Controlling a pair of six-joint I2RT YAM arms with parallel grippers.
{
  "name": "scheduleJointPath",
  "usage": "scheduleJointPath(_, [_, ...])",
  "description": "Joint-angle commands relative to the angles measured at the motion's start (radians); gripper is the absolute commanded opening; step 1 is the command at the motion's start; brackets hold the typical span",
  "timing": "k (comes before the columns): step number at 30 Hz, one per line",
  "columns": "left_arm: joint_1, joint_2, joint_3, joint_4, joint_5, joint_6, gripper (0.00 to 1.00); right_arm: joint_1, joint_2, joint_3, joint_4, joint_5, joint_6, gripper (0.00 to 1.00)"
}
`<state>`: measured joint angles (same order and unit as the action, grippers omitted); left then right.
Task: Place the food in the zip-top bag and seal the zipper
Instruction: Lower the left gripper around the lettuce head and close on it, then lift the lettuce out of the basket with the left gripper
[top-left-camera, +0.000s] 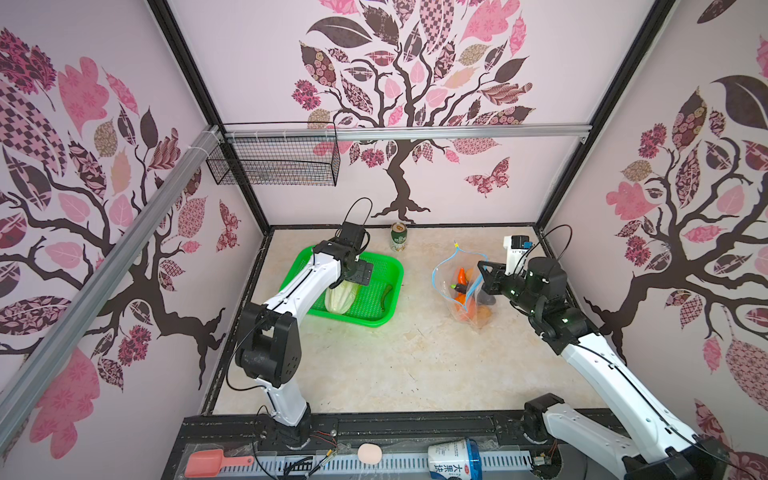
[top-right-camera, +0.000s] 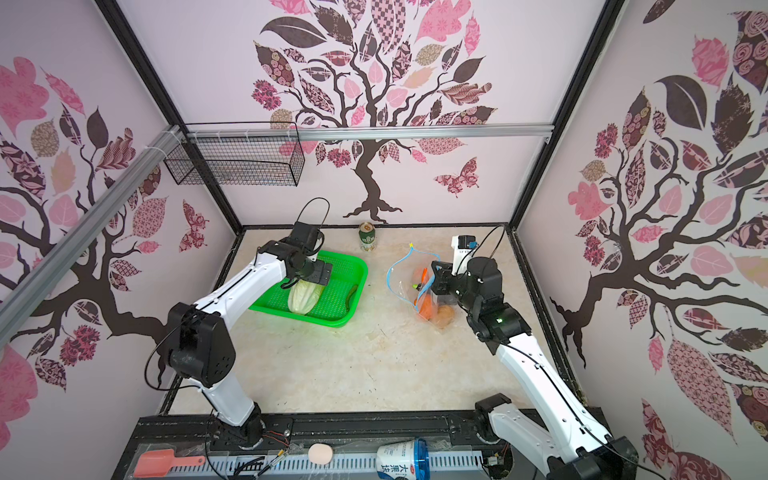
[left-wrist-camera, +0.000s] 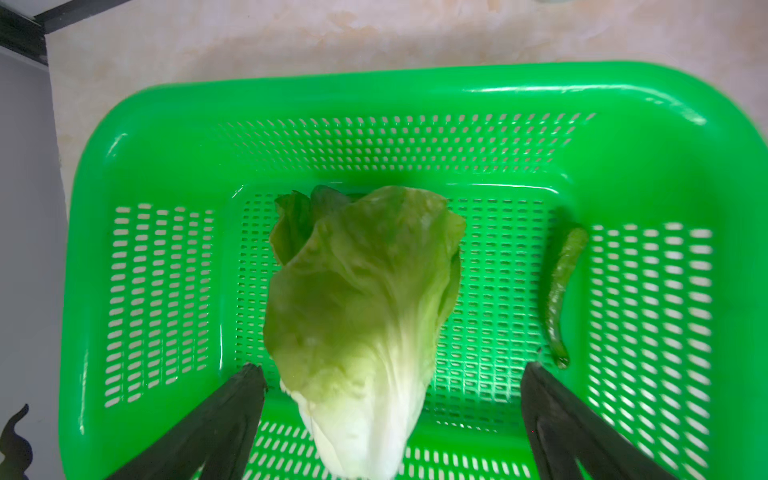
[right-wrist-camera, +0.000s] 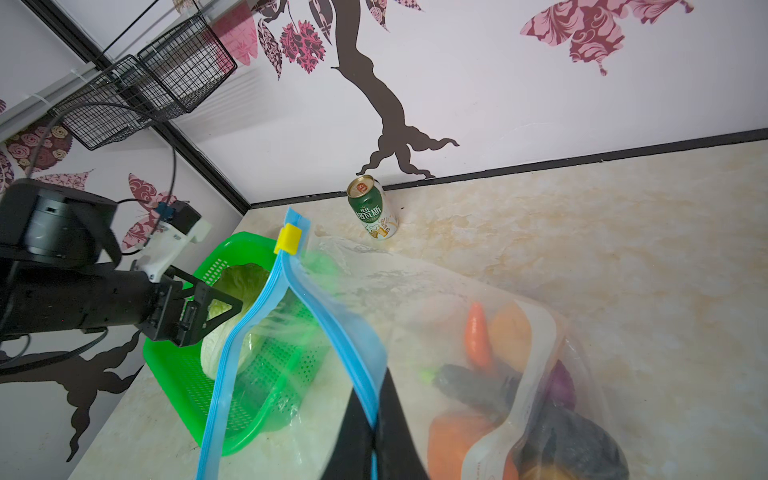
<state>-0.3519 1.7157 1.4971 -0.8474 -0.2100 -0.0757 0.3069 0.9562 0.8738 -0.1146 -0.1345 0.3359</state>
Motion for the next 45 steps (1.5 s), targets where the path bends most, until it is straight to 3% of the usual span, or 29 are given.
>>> scheduleJointPath(1, [0.008,-0.090,-0.073,-0.020,0.015,-0.054,0.99,-0.003,-0.014,0.004,0.019,-0.003,-0.001,0.00])
scheduleJointPath(4, [0.035,-0.129,-0.141,0.008,0.023,-0.070,0.99,-0.003,-0.017,0.004,0.018,-0.005,-0.001,0.00])
scheduleJointPath(11, [0.204,-0.172,-0.260,0.100,0.243,-0.156,0.99,-0.003,-0.020,0.005,0.015,-0.004,-0.001,0.00])
scheduleJointPath(15, [0.256,-0.156,-0.293,0.143,0.334,-0.159,0.98,-0.003,-0.016,0.005,0.016,-0.007,0.000,0.00])
scheduleJointPath(22, [0.275,-0.053,-0.291,0.160,0.454,-0.118,0.99,-0.005,-0.017,0.006,0.018,0.000,-0.003,0.00])
scheduleJointPath(31, [0.284,0.075,-0.223,0.136,0.414,-0.077,0.99,-0.005,-0.022,-0.001,0.026,0.004,-0.001,0.00])
scheduleJointPath(45, [0.281,0.197,-0.156,0.171,0.550,-0.073,0.99,-0.006,-0.007,-0.001,0.029,0.011,-0.003,0.00])
